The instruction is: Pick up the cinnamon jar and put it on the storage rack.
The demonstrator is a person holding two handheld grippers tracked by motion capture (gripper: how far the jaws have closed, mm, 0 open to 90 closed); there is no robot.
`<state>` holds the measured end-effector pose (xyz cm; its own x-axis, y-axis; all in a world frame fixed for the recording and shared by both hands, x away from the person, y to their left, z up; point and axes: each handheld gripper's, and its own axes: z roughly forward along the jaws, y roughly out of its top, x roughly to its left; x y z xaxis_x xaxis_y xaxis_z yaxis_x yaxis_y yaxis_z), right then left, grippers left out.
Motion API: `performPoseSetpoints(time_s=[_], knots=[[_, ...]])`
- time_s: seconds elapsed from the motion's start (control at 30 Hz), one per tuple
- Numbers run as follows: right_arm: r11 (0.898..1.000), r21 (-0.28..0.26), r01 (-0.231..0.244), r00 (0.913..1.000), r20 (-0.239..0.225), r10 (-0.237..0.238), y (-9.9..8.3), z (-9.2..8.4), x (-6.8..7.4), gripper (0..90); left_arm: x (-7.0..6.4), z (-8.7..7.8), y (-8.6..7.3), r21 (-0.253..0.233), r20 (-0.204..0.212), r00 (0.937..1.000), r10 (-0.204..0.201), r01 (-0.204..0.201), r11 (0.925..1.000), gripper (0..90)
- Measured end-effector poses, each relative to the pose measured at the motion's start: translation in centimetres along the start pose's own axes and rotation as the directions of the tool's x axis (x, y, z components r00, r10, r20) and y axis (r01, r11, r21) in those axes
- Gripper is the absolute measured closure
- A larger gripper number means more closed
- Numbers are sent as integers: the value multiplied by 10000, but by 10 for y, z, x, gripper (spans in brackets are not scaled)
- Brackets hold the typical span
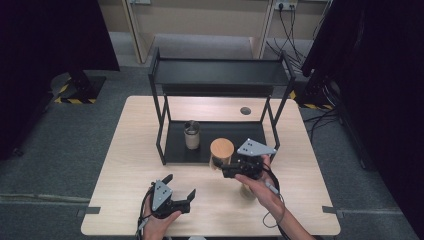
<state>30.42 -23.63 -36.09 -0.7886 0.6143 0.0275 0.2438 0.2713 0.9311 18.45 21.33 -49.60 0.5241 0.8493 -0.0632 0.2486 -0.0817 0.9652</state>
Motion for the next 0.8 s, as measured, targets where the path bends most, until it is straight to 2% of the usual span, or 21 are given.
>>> performPoseSetpoints(time_s=[0.03,0.13,0.17,0.2,0.33,0.57,0.63,0.8], knots=[[9998,24,194,9998,103,-194,4,5,-4,258,0,0,0,2,-1,10000,-2,2,10000,30],[9995,22,308,9993,217,-308,8,10,-10,257,0,0,0,0,-11,10000,-15,15,10000,30],[9997,8,246,9997,27,-246,10,16,-22,257,0,0,0,-6,-8,10000,-14,14,10000,30],[9997,8,246,9997,27,-246,10,16,-22,257,0,0,0,-6,-4,10000,-9,9,10000,30],[9998,-35,177,9998,-69,-178,13,27,-38,257,1,0,0,22,0,10000,-6,6,10000,30],[9996,54,270,9996,-7,-270,17,46,-52,257,0,0,0,2,12,10000,-11,11,10000,30],[9989,91,458,9989,102,-459,17,51,-53,257,0,0,0,4,22,10000,0,0,10000,30],[9993,255,285,9996,-96,-283,17,62,-66,257,0,0,0,-7,25,10000,-1,1,10000,30]])
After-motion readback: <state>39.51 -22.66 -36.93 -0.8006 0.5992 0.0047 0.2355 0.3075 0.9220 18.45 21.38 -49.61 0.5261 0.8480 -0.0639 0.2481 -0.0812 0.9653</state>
